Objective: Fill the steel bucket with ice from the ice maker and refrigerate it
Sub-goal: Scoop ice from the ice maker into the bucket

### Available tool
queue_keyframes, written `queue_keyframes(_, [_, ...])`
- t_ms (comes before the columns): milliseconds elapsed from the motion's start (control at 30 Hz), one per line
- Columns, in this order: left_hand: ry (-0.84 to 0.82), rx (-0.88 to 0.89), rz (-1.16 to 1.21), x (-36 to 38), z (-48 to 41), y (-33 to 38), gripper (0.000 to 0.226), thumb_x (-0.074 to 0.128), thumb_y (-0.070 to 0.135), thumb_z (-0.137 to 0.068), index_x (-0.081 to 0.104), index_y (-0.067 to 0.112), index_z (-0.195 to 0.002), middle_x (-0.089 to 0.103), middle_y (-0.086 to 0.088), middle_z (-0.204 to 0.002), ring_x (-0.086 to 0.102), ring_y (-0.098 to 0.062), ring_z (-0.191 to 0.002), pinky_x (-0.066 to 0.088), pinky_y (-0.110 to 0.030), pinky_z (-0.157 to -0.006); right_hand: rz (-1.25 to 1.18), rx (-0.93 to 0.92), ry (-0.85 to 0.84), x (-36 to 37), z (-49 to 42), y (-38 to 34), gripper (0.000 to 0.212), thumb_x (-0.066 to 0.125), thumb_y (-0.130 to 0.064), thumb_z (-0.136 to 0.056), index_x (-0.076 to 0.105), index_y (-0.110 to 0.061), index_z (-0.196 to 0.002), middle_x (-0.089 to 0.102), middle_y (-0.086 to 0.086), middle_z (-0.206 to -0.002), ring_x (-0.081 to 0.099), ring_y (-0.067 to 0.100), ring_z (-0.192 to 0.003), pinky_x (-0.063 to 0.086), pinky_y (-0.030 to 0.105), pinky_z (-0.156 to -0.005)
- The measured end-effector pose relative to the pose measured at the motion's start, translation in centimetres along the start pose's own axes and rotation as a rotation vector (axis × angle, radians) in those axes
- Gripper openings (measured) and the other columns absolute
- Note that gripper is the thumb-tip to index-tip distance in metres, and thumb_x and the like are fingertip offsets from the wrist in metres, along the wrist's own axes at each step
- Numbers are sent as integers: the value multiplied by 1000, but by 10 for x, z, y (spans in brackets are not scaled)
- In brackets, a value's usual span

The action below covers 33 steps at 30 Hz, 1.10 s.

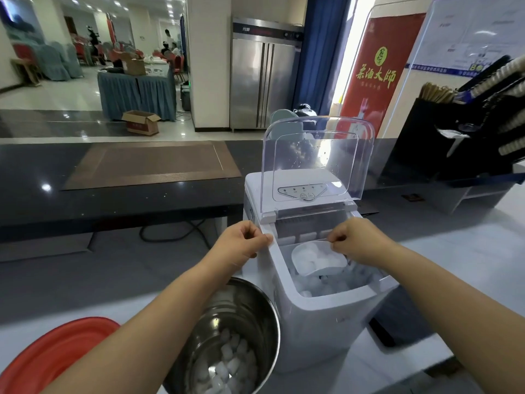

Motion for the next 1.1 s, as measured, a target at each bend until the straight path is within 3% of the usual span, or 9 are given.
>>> queue_keyframes(67, [4,-11,-11,0,1,1,22,70,25,-83,53,15,-71,58,6,-65,55,-11,-67,51,-21,-65,-37,23,9,-4,4,-1,19,60,-7,-83,74,-15,-73,55,-25,-56,54,4,-56,41,15,-54])
queue_keyframes(167, [0,-21,-17,-2,3,4,21,70,25,-83,55,15,-72,60,1,-70,56,-10,-69,51,-18,-62,-106,59,20,-7,11,-4,22,62,-6,-82,71,-19,-66,55,-22,-48,53,7,-50,43,19,-54])
queue_keyframes(300, [-1,-16,3,-14,10,10,9,68,18,-84,62,12,-80,64,-4,-79,59,-14,-74,52,-27,-71,-145,78,59,-11,20,-14,13,64,-6,-82,75,-10,-77,55,-25,-46,51,5,-47,42,15,-49])
queue_keyframes(400, [14,-29,12,-31,17,11,7,67,13,-85,65,7,-86,65,-8,-81,59,-18,-74,53,-33,-75,-222,91,77,-13,27,-25,16,67,-5,-80,74,-17,-72,61,-14,-47,51,3,-42,43,18,-48])
queue_keyframes(500, [16,-29,9,-48,26,8,4,66,9,-85,64,9,-81,64,-5,-75,58,-12,-67,49,-20,-60,-278,90,76,-12,37,-43,19,67,-6,-79,74,-19,-68,66,-5,-55,54,8,-48,52,29,-56])
queue_keyframes(600, [3,-35,6,-61,34,4,6,65,8,-85,65,10,-79,65,-1,-70,58,-10,-64,49,-15,-55,-285,73,62,-8,46,-64,14,67,-7,-80,76,-17,-72,71,6,-66,56,13,-54,55,34,-61])
queue_keyframes(733, [7,-56,13,-79,42,-6,10,63,8,-86,65,12,-77,67,-2,-72,58,-12,-68,48,-21,-61,-304,40,43,3,58,-97,17,66,-5,-81,74,-15,-70,63,-4,-49,51,4,-41,48,20,-47])
queue_keyframes(933, [18,-78,-57,-107,52,-20,9,63,12,-87,67,16,-80,68,6,-69,60,-4,-64,47,-17,-60,-351,101,-1,26,80,-129,22,66,-6,-82,70,-18,-64,57,-3,-41,45,9,-34,42,21,-43])
queue_keyframes(1100, [-3,-96,-85,-117,63,-30,11,64,9,-86,66,17,-79,66,2,-74,59,-9,-69,47,-19,-61,-246,150,-60,52,96,-141,22,62,-7,-80,68,-17,-63,57,-3,-42,48,10,-37,41,19,-45])
Point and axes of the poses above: each hand's wrist, its own z-axis away from the middle knuckle, its own x-axis out of the palm, y = z × x, the point moved 4 cm from there along -z, towards the middle knuckle
